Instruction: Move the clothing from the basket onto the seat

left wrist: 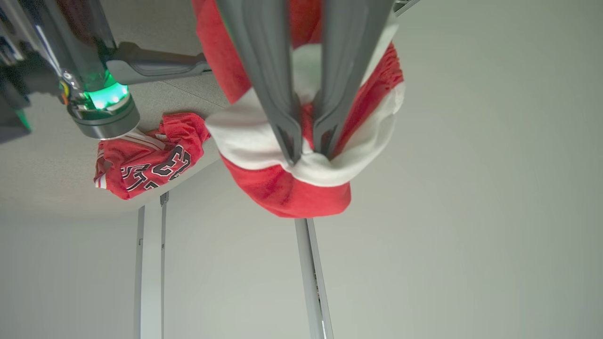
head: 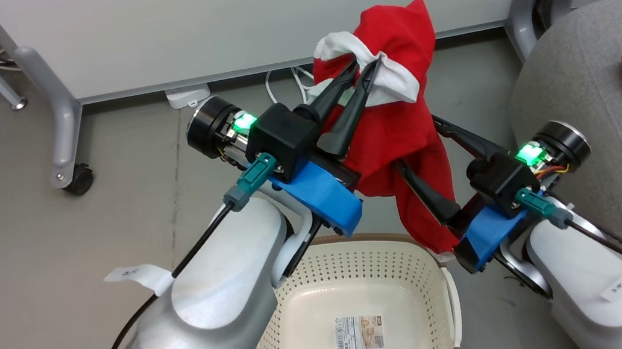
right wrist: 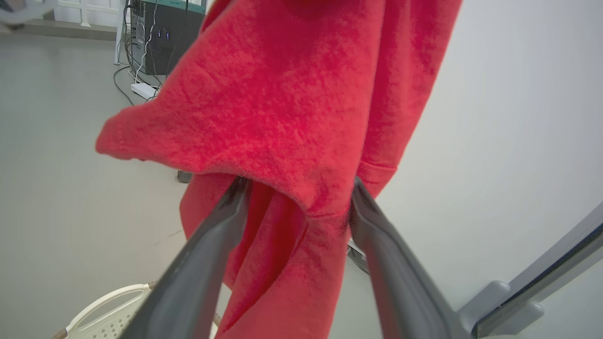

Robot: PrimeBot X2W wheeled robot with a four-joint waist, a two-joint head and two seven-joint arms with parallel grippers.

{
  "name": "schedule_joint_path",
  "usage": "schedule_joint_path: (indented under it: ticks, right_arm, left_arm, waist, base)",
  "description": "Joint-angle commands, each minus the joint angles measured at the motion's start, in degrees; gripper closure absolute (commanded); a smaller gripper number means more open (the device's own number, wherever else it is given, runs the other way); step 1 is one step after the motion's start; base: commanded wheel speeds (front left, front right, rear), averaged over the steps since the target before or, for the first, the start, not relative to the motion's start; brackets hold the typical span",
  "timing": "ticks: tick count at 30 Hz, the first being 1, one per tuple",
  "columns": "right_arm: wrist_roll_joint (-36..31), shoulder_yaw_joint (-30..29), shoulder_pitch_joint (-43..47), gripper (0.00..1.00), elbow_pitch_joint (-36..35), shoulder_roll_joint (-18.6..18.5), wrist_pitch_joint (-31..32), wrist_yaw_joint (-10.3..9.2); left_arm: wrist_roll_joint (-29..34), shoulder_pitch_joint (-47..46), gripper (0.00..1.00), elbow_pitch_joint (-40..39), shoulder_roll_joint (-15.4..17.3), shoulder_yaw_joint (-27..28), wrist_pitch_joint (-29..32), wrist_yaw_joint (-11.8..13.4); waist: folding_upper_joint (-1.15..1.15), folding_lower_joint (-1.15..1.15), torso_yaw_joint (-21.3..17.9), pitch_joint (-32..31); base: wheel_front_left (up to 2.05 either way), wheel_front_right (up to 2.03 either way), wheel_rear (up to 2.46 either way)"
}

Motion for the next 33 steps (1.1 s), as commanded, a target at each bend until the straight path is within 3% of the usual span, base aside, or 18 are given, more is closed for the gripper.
schedule_joint_path:
  ticks: [1, 8, 9, 11, 33]
  right_arm:
    - [0.4, 0.3, -1.6, 0.00, 0.8, 0.4, -0.2, 0.01]
    - [0.8, -1.0, -3.6, 0.00, 2.6, 2.9, -0.2, 0.01]
    - [0.8, -1.4, -3.7, 0.15, 2.6, 3.3, -0.2, 0.01]
    - [0.7, -1.7, -3.4, 1.00, 2.7, 3.9, -0.2, 0.01]
    - [1.5, -3.2, -1.9, 1.00, 1.4, 4.7, -0.2, 0.01]
  left_arm:
    - [0.0, -1.0, 1.00, -0.2, -0.2, -0.2, -0.2, 0.0]
    - [-0.1, -1.1, 1.00, -0.4, -0.7, -1.0, -0.5, -0.1]
    - [-0.2, -1.1, 1.00, -0.3, -0.7, -1.0, -0.4, -0.2]
    - [-0.2, -1.1, 1.00, -0.2, -0.7, -1.1, -0.5, -0.2]
    - [0.0, -1.4, 1.00, 0.0, -0.2, -0.8, -0.8, 0.3]
  waist:
    - [0.00, 0.00, 0.2, 0.1]
    - [0.00, 0.00, 1.0, 0.4]
    - [0.00, 0.00, 1.1, 0.4]
    - [0.00, 0.00, 1.3, 0.5]
    - [0.00, 0.00, 1.0, 1.0]
  base:
    - [0.00, 0.00, 0.00]
    - [0.00, 0.00, 0.00]
    - [0.00, 0.00, 0.00]
    - [0.00, 0.00, 0.00]
    - [0.00, 0.00, 0.00]
